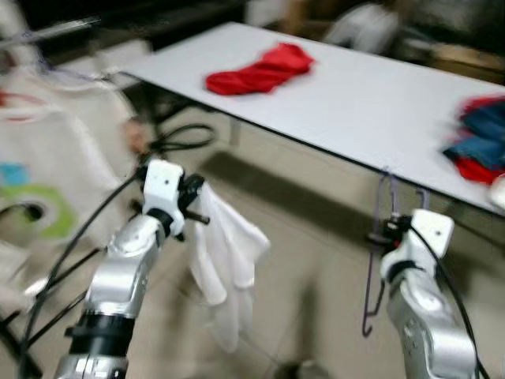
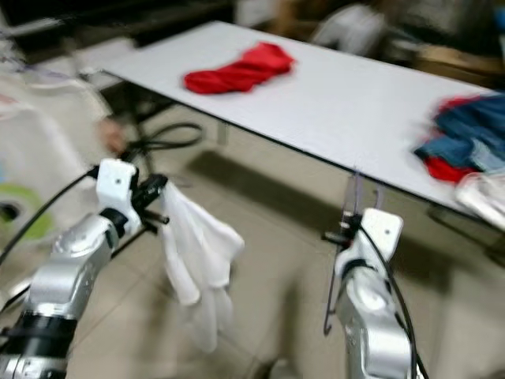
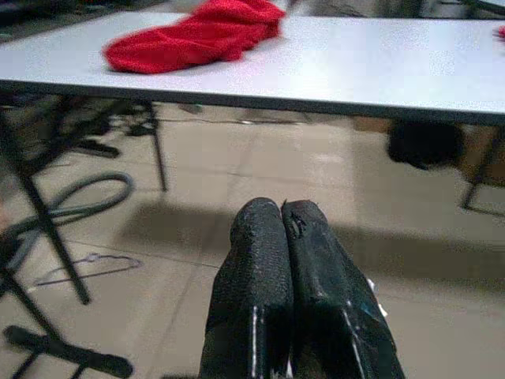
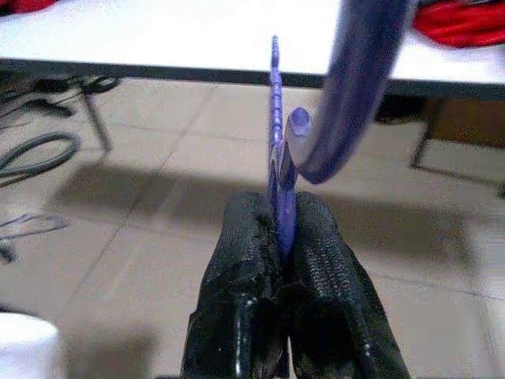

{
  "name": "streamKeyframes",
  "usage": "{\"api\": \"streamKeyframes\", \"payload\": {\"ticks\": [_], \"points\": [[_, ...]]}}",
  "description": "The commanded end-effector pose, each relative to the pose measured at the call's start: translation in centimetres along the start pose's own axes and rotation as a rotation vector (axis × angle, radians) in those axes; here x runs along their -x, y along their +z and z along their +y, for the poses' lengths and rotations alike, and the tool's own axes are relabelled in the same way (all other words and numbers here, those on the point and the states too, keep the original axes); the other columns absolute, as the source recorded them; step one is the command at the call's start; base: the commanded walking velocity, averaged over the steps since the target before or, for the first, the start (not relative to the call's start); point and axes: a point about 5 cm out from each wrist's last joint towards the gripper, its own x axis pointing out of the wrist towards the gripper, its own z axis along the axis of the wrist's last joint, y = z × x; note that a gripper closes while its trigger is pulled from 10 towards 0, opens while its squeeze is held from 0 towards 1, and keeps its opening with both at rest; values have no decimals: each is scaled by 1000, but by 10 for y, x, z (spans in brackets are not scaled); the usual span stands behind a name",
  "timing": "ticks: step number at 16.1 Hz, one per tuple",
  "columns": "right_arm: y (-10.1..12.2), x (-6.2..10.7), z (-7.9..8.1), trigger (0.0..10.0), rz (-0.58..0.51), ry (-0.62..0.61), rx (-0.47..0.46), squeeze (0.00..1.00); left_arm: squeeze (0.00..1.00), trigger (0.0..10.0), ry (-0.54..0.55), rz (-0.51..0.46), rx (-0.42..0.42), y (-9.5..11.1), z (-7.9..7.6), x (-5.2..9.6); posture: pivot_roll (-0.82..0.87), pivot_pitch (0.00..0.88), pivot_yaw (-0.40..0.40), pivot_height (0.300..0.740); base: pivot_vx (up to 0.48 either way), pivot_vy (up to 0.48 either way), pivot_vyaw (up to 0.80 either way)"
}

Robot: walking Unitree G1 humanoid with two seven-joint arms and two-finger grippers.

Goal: Hang hanger

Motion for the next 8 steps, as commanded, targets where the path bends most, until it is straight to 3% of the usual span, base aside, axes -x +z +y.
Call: {"api": "streamKeyframes", "payload": {"ticks": [1, 5, 8], "points": [[7, -3, -6, 10000, -38, -31, 30, 0, 0, 10000, -11, -39, -13, 11, -3, -3, 1, 0, -3, 740, 0, 394, -800], [6, -4, 0, 10000, -3, 33, -27, 0, 0, 10000, -3, -45, -13, 11, -1, -2, 6, 0, -11, 740, 0, 395, -800], [9, -4, 6, 10000, -14, 90, -9, 0, 0, 10000, -5, -44, -11, 11, 0, -1, 7, 0, -14, 740, 0, 391, -800]]}}
